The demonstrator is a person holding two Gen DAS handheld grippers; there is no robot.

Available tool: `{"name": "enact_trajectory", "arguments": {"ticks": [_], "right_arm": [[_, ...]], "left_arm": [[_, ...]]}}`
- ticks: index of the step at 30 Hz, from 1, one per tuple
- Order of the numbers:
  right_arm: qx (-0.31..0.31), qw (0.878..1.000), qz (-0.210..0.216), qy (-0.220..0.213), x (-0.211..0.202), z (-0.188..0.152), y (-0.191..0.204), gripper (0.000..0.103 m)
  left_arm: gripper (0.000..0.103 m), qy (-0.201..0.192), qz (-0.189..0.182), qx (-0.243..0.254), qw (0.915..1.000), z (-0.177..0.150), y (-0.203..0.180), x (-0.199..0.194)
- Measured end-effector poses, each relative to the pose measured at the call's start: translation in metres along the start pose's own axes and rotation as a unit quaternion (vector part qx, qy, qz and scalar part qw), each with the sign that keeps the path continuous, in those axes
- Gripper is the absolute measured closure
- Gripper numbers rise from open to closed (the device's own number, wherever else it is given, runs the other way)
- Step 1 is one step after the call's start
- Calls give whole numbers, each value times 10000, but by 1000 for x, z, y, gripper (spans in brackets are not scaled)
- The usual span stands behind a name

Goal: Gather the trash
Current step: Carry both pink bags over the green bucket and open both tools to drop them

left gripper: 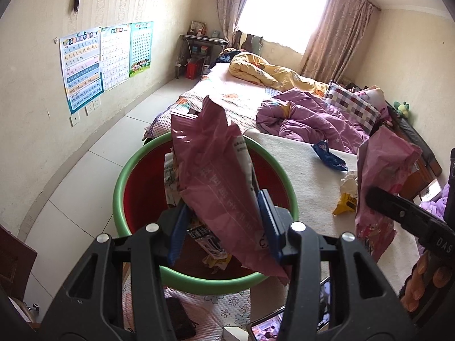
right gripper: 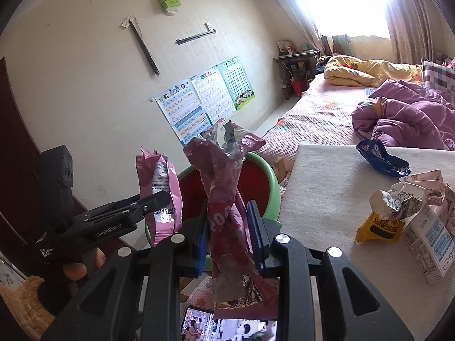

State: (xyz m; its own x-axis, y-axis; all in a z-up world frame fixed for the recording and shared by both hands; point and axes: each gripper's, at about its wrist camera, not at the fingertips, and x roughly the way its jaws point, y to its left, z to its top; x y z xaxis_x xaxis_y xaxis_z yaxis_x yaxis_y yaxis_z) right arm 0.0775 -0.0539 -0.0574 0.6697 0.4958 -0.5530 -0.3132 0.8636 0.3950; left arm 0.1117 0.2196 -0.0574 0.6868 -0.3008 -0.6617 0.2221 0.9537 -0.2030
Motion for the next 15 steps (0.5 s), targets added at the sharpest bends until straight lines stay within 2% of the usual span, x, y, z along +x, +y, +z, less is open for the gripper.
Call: {"name": "enact_trajectory", "arguments": {"ticks": [15], "right_arm": [[-72,9990,434,25,41,36,18,76]], "left_arm": [[58,213,154,-91,9996,2,8,20]]}}
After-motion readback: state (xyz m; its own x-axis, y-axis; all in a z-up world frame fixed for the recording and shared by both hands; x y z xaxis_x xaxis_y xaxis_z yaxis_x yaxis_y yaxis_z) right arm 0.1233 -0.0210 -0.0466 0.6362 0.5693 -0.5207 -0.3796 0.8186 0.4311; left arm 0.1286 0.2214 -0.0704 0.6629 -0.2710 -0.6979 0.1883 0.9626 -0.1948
